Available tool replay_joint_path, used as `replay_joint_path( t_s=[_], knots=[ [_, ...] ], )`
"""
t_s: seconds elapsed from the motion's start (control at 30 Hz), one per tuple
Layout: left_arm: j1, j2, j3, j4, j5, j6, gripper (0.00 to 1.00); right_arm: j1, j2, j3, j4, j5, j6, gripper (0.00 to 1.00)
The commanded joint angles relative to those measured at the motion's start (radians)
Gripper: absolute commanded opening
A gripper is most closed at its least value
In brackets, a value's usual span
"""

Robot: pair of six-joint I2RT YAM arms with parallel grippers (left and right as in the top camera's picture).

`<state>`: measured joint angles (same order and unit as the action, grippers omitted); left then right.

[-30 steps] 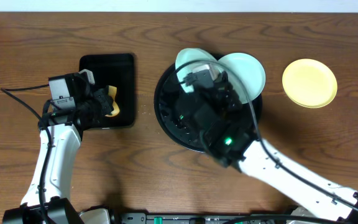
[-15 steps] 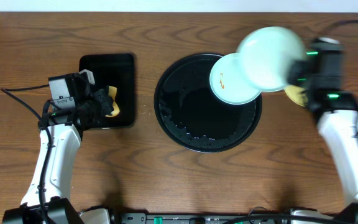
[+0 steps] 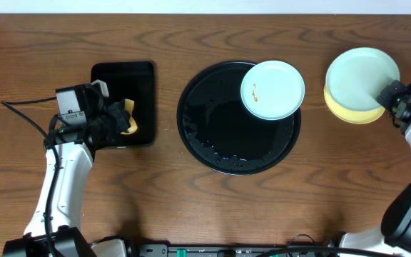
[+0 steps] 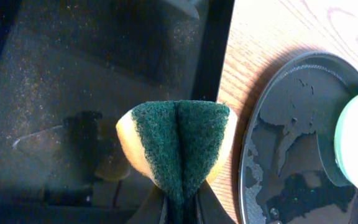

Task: Clean dirty plates on tray and stack at the side
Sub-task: 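Carry the blue plate with the right gripper onto the yellow plate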

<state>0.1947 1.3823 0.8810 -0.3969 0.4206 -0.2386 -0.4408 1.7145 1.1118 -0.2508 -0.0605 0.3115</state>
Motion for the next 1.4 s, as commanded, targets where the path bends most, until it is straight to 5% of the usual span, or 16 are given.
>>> replay_joint_path(
  t_s=[0.0,0.07,0.1,0.13,0.17,0.23,0.47,0.73,1.23,1.37],
  knots=[
    [0.003,0.004,0.006,-0.006,0.013,0.013,0.09,-0.014,0.021,0.015,0.023,-0.031,0.018,0.01],
    [0.003,0.004,0.006,-0.006,0.013,0.021,0.09,-0.014,0.03,0.015,0.024,-0.039,0.018,0.05],
    [0.003,0.004,0.006,-0.006,0.013,0.024,0.09,-0.014,0.033,0.015,0.023,-0.043,0.018,0.18],
    [0.003,0.004,0.006,-0.006,0.013,0.024,0.09,-0.014,0.034,0.015,0.019,-0.043,0.017,0.48],
    [0.003,0.004,0.006,-0.006,0.013,0.024,0.09,-0.014,0.034,0.015,0.009,-0.048,0.016,0.64],
    [0.003,0.004,0.006,-0.006,0.013,0.024,0.09,-0.014,0.03,0.015,-0.012,-0.108,-0.027,0.69],
    [0.003,0.004,0.006,-0.006,0.013,0.024,0.09,0.063,0.031,0.037,-0.058,-0.378,-0.219,0.7],
    [0.003,0.004,0.006,-0.006,0.013,0.024,0.09,0.259,0.031,0.205,-0.276,-0.311,-0.378,0.77],
    [0.003,0.004,0.006,-0.027,0.013,0.024,0.09,0.462,0.194,0.208,-0.171,-0.163,-0.381,0.68],
    [0.003,0.004,0.006,-0.032,0.013,0.024,0.09,0.467,0.232,0.208,-0.17,-0.073,-0.38,0.54]
  ],
)
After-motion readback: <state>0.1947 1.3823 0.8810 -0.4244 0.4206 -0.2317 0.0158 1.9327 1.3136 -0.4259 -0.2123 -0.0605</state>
